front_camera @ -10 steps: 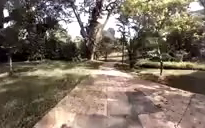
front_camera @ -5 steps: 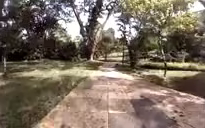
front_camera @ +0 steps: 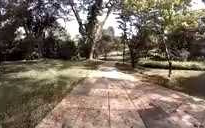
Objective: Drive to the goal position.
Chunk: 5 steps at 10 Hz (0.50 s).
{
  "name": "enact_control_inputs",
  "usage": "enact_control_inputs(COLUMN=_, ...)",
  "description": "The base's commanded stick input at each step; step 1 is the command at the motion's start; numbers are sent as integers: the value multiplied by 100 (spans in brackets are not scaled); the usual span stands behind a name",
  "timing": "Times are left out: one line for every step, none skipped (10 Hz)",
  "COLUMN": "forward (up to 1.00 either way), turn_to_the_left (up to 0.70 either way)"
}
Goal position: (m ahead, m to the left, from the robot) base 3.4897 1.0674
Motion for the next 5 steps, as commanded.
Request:
enact_control_inputs(forward=70, turn_to_the_left=-21)
enact_control_inputs(forward=70, turn_to_the_left=-7)
enact_control_inputs(forward=70, turn_to_the_left=0)
enact_control_inputs(forward=70, turn_to_the_left=0)
enact_control_inputs(forward=70, turn_to_the_left=0)
